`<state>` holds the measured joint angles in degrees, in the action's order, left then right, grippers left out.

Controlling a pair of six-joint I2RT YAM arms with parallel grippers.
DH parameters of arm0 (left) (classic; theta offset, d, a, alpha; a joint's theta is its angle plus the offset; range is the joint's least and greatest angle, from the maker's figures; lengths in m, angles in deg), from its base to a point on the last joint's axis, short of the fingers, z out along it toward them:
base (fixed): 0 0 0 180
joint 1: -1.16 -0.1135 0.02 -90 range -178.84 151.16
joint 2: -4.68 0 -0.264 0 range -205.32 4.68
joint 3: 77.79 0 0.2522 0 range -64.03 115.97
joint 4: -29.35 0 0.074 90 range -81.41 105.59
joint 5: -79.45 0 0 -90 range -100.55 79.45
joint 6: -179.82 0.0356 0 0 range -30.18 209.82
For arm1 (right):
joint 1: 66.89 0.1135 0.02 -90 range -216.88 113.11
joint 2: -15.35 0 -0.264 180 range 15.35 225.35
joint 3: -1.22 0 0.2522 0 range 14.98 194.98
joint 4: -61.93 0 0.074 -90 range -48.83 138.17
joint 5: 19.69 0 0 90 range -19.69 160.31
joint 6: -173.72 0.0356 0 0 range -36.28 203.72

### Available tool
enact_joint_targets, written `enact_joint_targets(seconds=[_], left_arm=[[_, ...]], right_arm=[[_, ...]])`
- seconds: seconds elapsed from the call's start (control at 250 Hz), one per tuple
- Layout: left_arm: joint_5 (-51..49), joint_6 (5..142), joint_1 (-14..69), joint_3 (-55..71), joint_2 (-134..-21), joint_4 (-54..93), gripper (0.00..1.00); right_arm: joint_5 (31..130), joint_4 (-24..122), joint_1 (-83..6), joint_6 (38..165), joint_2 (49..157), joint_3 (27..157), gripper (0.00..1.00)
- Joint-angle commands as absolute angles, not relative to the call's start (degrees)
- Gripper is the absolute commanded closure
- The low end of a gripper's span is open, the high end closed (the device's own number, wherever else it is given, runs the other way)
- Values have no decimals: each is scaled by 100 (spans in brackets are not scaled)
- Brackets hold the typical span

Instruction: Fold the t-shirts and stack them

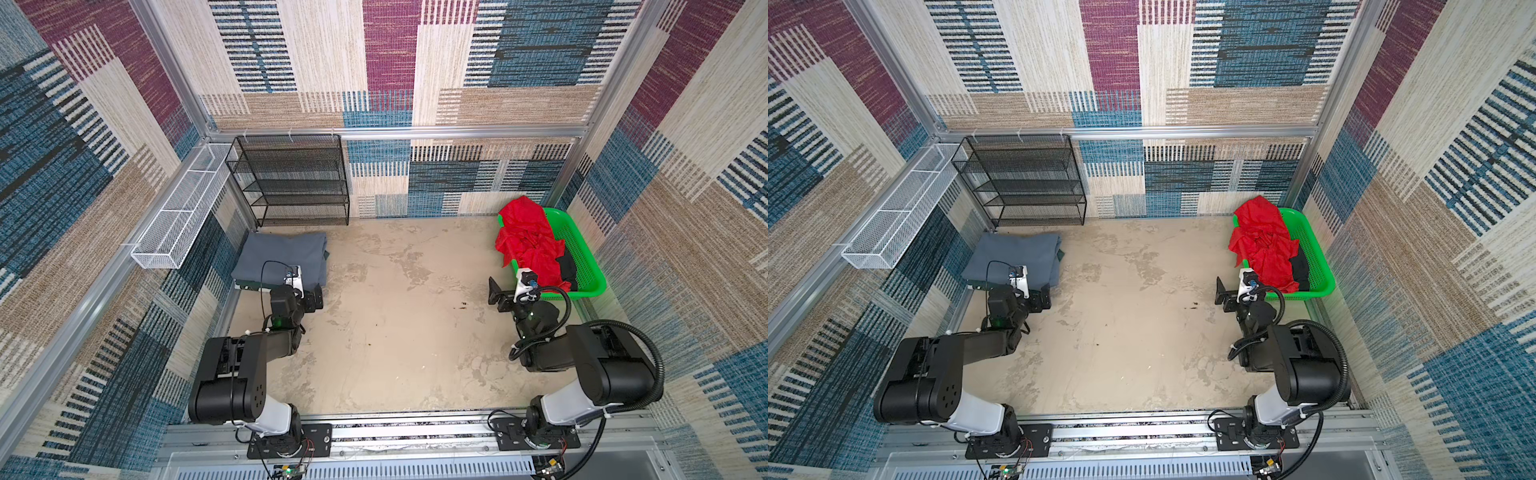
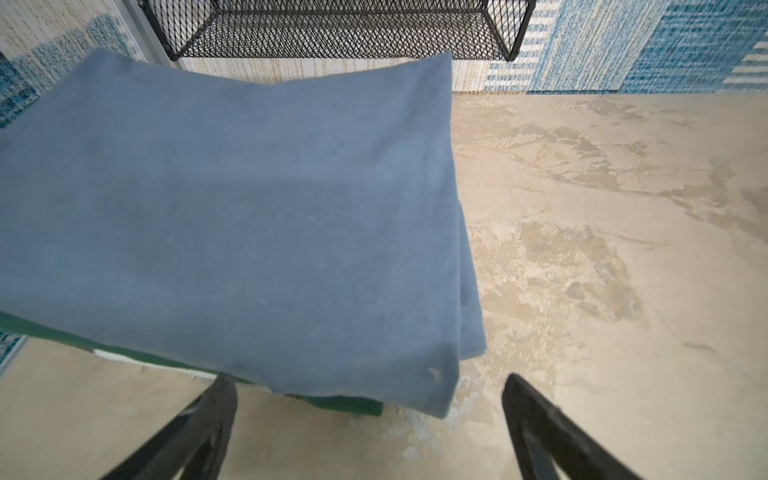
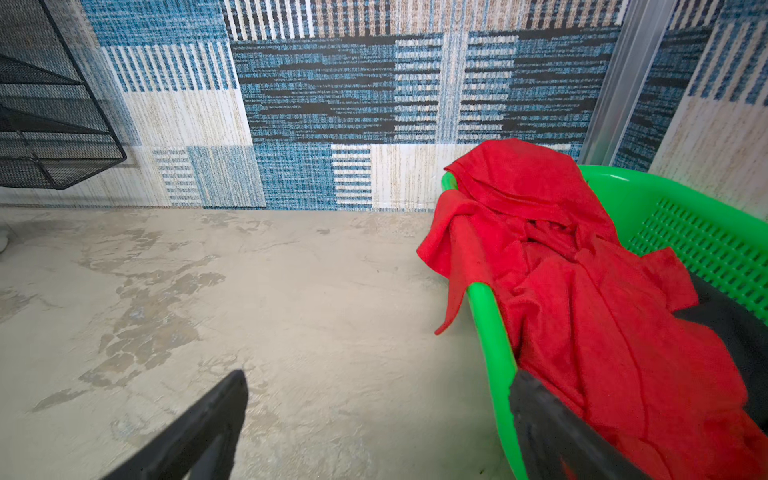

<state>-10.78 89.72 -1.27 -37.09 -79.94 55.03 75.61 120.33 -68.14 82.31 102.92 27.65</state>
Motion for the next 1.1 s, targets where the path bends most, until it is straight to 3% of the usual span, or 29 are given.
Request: enact_joint_targets(seconds=[0.0, 0.296, 0.4, 0.66, 0.828, 1.096], left_arm=[[-1333, 8764, -126, -3552, -7736, 4871, 0], [-1515, 8495, -121, -3589, -7321, 4451, 0], [-1564, 8388, -87, -3641, -7091, 4299, 0], [-1642, 8165, 392, -3527, -6306, 3571, 2], [-1933, 7745, 1319, -3096, -5993, 2759, 2], [-1068, 7075, 2393, -2070, -6457, 2095, 3]], right_arm=[[7081, 11782, -6746, 8241, 10097, 2916, 2], [6091, 11155, -6523, 8340, 9228, 2890, 2], [5683, 10336, -6522, 8890, 8671, 3123, 2], [5805, 8178, -6626, 9989, 7604, 4215, 2], [6071, 6393, -6913, 10256, 7924, 5490, 2], [6406, 4405, -7044, 10446, 9292, 7397, 1]])
